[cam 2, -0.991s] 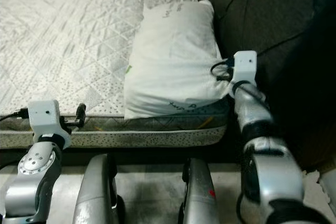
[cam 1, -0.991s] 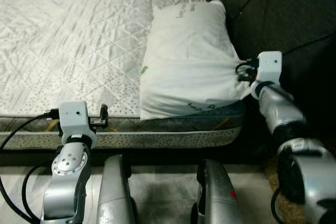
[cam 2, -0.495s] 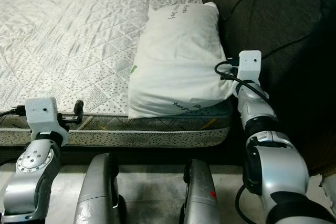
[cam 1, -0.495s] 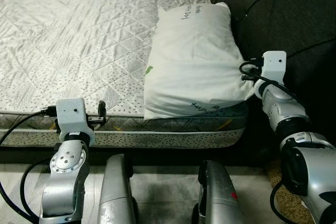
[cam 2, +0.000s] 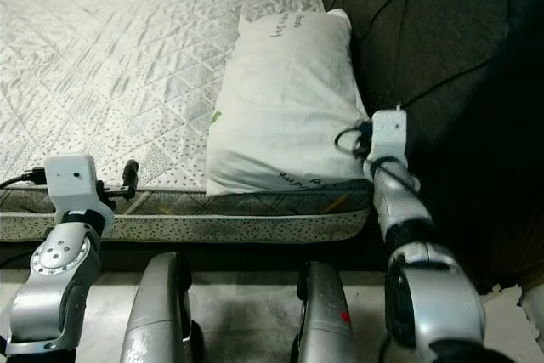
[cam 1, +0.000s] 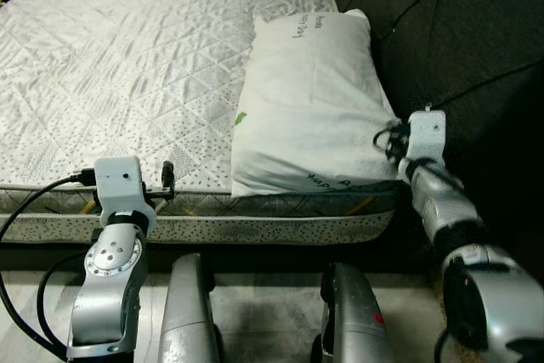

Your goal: Clean up the room

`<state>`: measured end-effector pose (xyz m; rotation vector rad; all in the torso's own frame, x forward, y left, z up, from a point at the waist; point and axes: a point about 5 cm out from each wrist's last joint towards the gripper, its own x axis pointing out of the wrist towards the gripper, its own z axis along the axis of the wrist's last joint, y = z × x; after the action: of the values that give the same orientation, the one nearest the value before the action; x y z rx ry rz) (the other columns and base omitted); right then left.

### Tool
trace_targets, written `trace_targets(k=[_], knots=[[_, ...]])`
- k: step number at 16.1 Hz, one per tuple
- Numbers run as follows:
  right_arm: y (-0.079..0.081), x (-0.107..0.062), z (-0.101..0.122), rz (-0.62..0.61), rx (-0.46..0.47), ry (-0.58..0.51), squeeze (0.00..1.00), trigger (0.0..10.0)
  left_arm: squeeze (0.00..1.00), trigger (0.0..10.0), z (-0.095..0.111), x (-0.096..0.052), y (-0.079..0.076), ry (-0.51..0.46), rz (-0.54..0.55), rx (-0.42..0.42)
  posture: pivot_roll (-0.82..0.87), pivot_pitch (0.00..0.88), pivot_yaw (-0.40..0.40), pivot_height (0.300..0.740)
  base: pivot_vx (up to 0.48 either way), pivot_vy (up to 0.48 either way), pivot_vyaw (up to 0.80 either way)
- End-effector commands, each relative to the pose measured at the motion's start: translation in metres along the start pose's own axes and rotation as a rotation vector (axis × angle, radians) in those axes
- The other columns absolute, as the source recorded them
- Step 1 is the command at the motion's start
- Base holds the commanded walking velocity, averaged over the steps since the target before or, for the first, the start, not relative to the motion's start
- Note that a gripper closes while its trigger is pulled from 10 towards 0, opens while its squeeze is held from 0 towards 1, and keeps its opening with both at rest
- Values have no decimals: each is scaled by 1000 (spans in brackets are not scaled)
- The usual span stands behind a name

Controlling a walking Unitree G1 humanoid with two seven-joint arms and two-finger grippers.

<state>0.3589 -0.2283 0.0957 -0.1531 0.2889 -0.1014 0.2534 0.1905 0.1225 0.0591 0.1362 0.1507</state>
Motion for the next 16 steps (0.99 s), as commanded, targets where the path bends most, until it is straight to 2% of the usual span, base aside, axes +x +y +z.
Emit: trace_targets(k=[1, 3, 6, 8, 9, 12, 13, 15, 16], knots=[[3, -1, -3, 17, -20, 12, 1000, 10000, 0, 10000, -1, 0, -1, 2, 0, 2, -35, 8, -7, 547, 0, 0, 0], [-5, -2, -2, -27, 10, 4, 1000, 10000, 0, 10000, -1, 1, -2, 2, -2, -1, -38, 9, -6, 547, 0, 0, 0], [-13, -4, 21, -55, 43, -117, 1000, 10000, 0, 10000, 1, 2, 0, -7, 6, 0, -40, 8, -6, 547, 0, 0, 0], [-13, -14, 19, -51, 53, -160, 1000, 10000, 0, 10000, 1, 2, 2, -11, 15, -2, -41, 6, -10, 547, 0, 0, 0], [-11, -22, 13, -36, 56, -170, 1000, 10000, 0, 10000, 0, 2, 2, -10, 18, -3, -49, 4, -13, 547, 0, 0, 0], [0, -62, -18, 10, 57, -158, 1000, 10000, 0, 10000, -2, 1, 0, -5, 15, -8, -58, 3, -11, 547, 0, 0, 0], [1, -66, -20, 16, 55, -154, 1000, 10000, 0, 10000, -2, 1, -1, -4, 15, -8, -59, 3, -8, 547, 0, 0, 0], [1, -91, -24, 79, -14, -170, 1000, 10000, 0, 10000, -2, 4, -1, -6, 8, -9, -81, 0, 1, 547, 0, 0, 0], [3, -95, -21, 103, -32, -189, 1000, 10000, 0, 10000, -2, 5, -1, -8, 6, -8, -85, 0, 4, 547, 0, 0, 0]])
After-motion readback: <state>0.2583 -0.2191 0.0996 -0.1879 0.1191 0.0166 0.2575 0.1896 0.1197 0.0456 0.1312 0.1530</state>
